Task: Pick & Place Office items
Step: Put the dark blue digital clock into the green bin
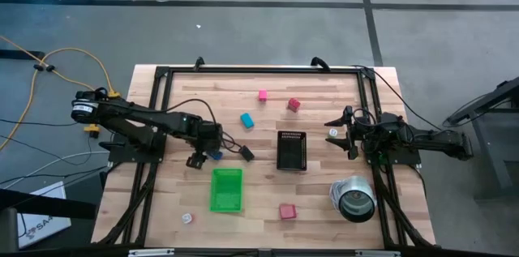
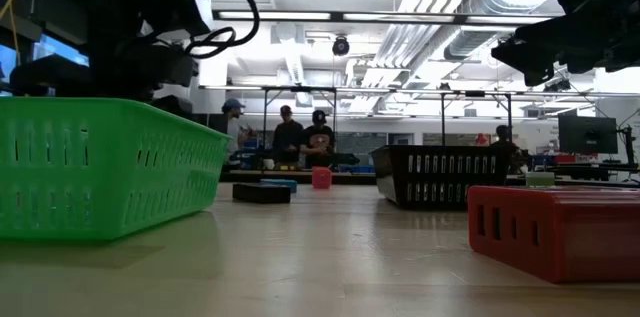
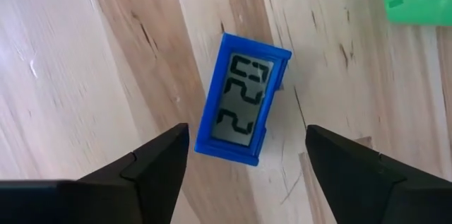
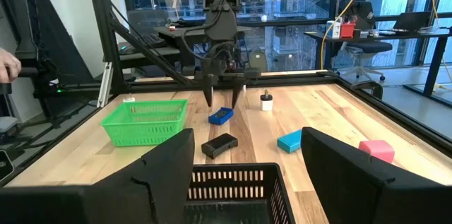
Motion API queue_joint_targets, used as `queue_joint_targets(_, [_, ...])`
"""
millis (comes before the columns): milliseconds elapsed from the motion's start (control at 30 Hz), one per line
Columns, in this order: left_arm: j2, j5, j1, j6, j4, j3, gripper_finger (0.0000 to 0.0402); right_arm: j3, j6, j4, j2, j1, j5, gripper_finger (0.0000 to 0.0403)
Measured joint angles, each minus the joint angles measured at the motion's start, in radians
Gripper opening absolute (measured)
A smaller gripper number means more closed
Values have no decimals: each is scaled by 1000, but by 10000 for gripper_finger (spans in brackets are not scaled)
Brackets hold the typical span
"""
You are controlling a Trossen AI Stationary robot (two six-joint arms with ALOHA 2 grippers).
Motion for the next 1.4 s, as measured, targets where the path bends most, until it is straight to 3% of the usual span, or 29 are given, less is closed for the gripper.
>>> queue_joint_targets(667, [94, 0, 0, 53, 59, 0, 281, 0, 0, 0, 0, 0, 0, 248])
queue_joint_targets(1400, [93, -49, 2, 64, 49, 0, 256, 0, 0, 0, 0, 0, 0, 248])
